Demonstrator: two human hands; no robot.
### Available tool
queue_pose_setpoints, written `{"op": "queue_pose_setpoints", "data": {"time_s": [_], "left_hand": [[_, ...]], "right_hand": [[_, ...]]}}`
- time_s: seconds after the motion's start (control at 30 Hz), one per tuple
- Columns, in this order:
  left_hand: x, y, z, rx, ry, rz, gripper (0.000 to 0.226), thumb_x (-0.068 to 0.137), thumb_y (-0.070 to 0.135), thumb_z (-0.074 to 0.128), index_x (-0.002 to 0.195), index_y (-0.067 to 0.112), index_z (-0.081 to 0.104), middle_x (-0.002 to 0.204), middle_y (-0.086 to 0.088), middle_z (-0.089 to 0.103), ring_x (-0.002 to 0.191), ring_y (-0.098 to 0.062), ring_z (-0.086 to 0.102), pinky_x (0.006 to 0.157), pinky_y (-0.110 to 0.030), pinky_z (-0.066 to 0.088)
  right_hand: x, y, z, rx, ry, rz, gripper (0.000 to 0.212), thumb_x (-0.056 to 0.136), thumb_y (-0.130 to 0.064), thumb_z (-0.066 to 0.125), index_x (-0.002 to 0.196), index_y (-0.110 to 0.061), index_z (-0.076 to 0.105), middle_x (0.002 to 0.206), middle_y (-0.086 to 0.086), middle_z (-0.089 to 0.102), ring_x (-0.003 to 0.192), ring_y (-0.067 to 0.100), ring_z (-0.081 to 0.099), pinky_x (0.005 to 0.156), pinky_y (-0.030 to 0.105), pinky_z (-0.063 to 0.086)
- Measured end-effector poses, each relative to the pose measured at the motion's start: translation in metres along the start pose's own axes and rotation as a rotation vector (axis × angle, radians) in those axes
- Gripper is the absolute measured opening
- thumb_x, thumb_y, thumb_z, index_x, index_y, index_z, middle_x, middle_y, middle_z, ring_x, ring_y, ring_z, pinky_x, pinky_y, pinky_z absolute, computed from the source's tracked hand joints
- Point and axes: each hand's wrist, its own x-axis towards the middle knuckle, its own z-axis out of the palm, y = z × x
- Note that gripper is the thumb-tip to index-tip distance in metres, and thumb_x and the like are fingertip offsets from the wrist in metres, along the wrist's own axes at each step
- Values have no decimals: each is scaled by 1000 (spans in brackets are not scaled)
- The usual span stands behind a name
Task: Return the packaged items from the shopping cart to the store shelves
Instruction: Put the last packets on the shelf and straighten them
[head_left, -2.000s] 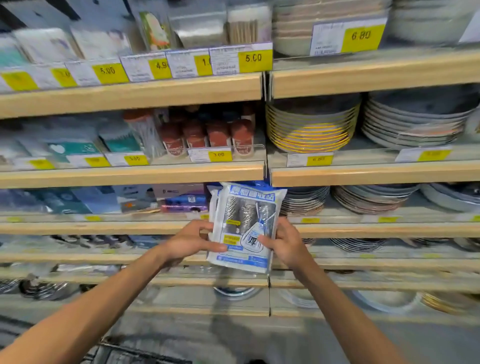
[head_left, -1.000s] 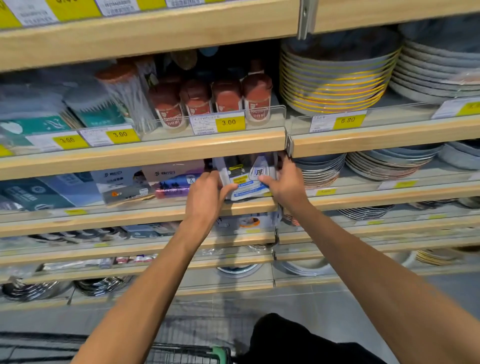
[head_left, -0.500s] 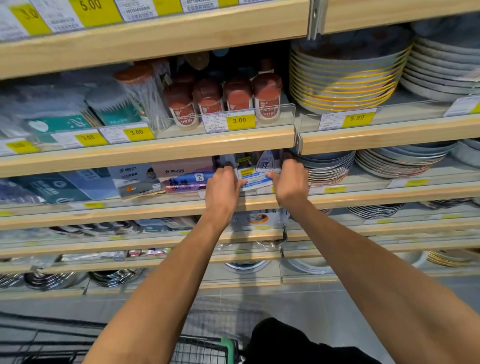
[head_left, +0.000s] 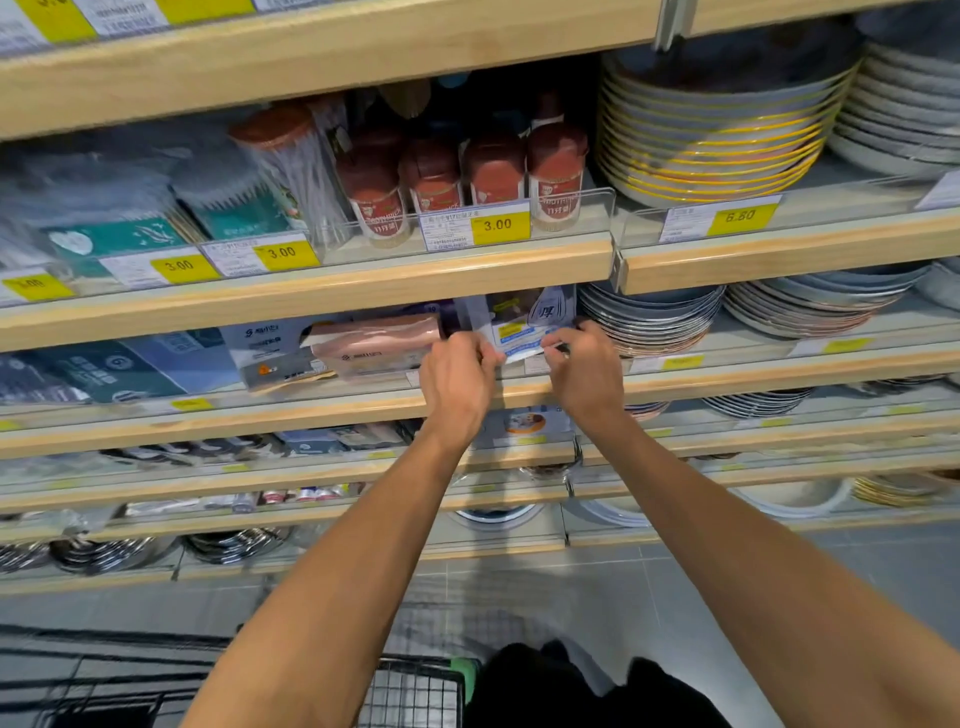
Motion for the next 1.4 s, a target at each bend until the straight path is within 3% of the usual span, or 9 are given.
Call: {"op": "queue_pose_setpoints", "data": {"time_s": [0.27,0.47,0.63,0.77,0.9,1.03,1.2,1.3,1.4], "left_hand": [[-7,-2,7,-125,-86,-71,16,95,26,59,97,15,71,90,-5,74,89,-26,69,72,-29,46],[-65,-4,18,-521,-60,-155,21,92,24,67,110,16,61,69,6,60,67,-9,62,70,-30,54],[-81,16,16,-708,71,-249,34,97,22,61,130,13,57,112,3,66,100,-2,61,93,-24,50],[-78,35,16,-718,11,-219,55,101,24,54,152,23,34,153,6,40,140,-8,38,116,-33,35],[-65,48,14,-564,-23,-162,64,103,23,48,158,22,16,165,7,17,151,-8,16,124,-33,17],[-50,58,9,-517,-51,-225,69,103,20,46,159,14,6,166,0,11,153,-15,13,125,-34,13],[-43,52,4,-523,-67,-272,67,103,12,46,159,16,8,166,1,13,152,-15,14,124,-31,14],[-34,43,1,-570,-84,-277,59,99,5,46,152,21,25,150,3,40,133,-10,40,104,-24,34],[-22,33,-1,-607,-177,-271,44,94,-1,45,131,22,41,128,3,58,115,-20,58,93,-36,50]], "right_hand": [[-5,20,-10,-67,-171,-128,43,87,-5,63,130,-11,63,133,19,56,128,35,48,104,38,39],[-6,6,-21,186,102,-29,29,89,-14,66,116,-6,61,111,14,66,106,32,61,86,38,46],[7,3,-25,151,20,48,51,99,-31,56,134,5,48,117,23,65,113,39,59,85,37,44],[19,3,-22,192,-97,98,47,98,-42,55,120,0,55,107,20,67,106,39,62,74,33,38],[29,2,-17,324,-176,81,49,95,-44,59,121,-3,57,107,18,69,102,37,64,78,34,45],[43,1,-16,441,-204,67,51,93,-44,61,130,-11,52,122,14,67,112,34,62,93,40,50],[44,2,-6,455,-228,96,49,90,-47,64,121,-10,54,112,11,69,106,32,63,90,42,51],[36,6,-1,413,-143,44,42,91,-40,66,111,-3,59,102,15,68,100,34,61,86,40,47],[25,12,0,310,-1,-3,46,93,-38,65,101,7,61,97,24,65,98,41,57,82,43,43]]}}
